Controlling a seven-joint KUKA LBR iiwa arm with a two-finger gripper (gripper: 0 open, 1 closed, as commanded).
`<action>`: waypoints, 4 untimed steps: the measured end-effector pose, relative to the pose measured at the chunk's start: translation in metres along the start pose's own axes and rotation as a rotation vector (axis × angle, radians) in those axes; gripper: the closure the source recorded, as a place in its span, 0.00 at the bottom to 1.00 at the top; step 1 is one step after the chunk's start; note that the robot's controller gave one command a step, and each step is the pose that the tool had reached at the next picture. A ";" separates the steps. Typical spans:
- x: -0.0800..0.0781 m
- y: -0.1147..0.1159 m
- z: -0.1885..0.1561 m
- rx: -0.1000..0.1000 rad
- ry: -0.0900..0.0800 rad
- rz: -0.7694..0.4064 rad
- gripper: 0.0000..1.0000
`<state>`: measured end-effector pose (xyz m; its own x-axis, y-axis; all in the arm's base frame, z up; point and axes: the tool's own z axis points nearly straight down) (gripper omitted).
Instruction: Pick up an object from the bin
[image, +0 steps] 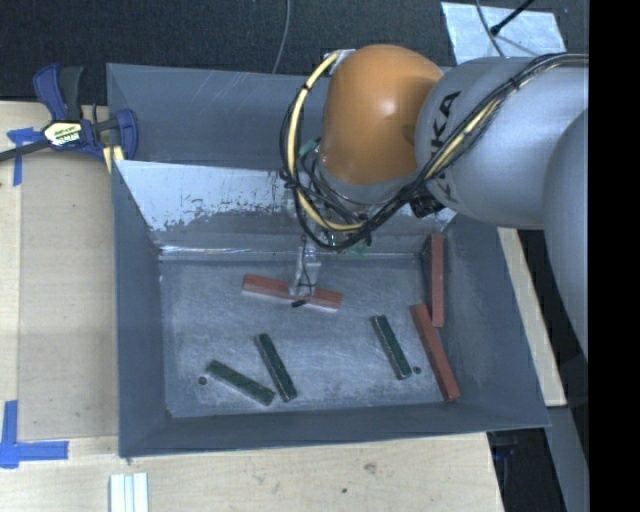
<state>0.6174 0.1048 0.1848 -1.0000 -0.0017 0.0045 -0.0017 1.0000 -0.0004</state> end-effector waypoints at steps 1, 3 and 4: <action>-0.002 0.000 -0.004 -0.001 -0.008 0.002 0.00; -0.001 0.002 0.113 -0.002 -0.012 0.032 1.00; -0.001 0.002 0.113 -0.002 -0.012 0.033 1.00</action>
Offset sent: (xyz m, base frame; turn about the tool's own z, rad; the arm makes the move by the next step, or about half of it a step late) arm -0.0448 -0.0121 -0.1148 0.1249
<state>0.6183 0.1065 0.0715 -0.9995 0.0309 -0.0071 0.0309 0.9995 0.0016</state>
